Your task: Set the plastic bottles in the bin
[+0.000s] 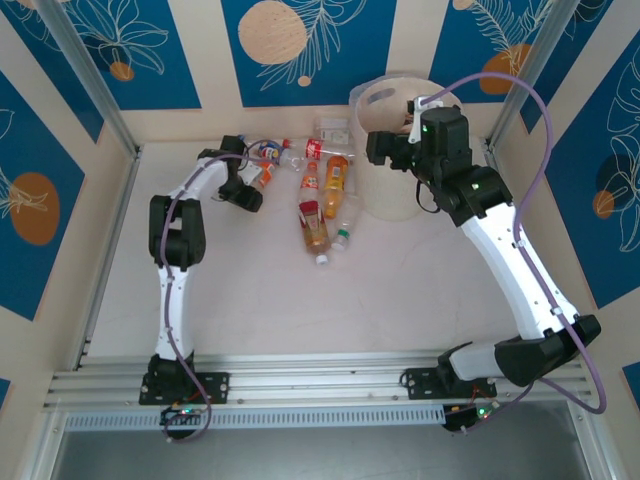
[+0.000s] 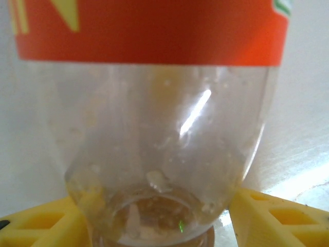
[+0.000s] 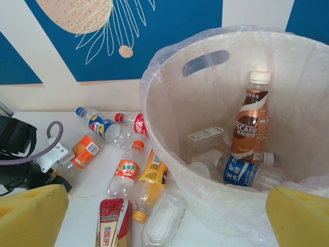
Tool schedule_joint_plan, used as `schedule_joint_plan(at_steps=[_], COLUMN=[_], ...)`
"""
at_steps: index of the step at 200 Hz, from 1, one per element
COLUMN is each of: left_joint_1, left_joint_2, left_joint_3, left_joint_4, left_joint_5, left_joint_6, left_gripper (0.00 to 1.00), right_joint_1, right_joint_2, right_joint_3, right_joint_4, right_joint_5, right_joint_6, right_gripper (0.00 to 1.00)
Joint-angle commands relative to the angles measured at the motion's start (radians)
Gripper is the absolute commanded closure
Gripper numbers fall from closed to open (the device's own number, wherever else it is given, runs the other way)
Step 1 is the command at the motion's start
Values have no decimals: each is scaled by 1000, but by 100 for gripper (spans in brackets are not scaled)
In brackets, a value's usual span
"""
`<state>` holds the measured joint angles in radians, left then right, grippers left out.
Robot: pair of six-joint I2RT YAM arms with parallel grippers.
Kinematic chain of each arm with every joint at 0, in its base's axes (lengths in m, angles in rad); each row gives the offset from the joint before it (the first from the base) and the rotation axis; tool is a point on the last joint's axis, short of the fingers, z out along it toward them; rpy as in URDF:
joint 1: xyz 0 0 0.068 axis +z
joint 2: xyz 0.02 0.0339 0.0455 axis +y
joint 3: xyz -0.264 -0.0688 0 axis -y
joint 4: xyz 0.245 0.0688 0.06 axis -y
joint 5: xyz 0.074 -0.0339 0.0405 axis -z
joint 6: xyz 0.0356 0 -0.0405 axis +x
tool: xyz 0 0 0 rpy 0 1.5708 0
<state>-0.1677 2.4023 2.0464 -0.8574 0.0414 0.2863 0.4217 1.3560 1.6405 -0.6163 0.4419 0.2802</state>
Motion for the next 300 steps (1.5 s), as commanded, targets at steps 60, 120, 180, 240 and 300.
schedule_joint_plan(at_steps=[60,120,180,240,300], left_joint_1=[-7,-11,-13,-75,-178], left_joint_2=[-36,-184,-480,-695,-839], left_joint_3=[-29,-98,-346,-532,-631], left_joint_4=[-4,28,193,352,473], left_joint_5=[4,6,45,49,126], left_joint_6=[-29,-91,-256,-318,-310], left_gripper=[59,72,75,75,75], right_joint_1=[14,16,17,17,14], right_joint_2=[8,19,46,136,260], right_joint_3=[14,-7,-33,38,146], right_joint_4=[28,38,49,5,36], right_joint_5=[-4,-42,-160,-303,-537], right_joint_6=[-2,8,84,145,214], right_gripper=[1,1,1,1,1])
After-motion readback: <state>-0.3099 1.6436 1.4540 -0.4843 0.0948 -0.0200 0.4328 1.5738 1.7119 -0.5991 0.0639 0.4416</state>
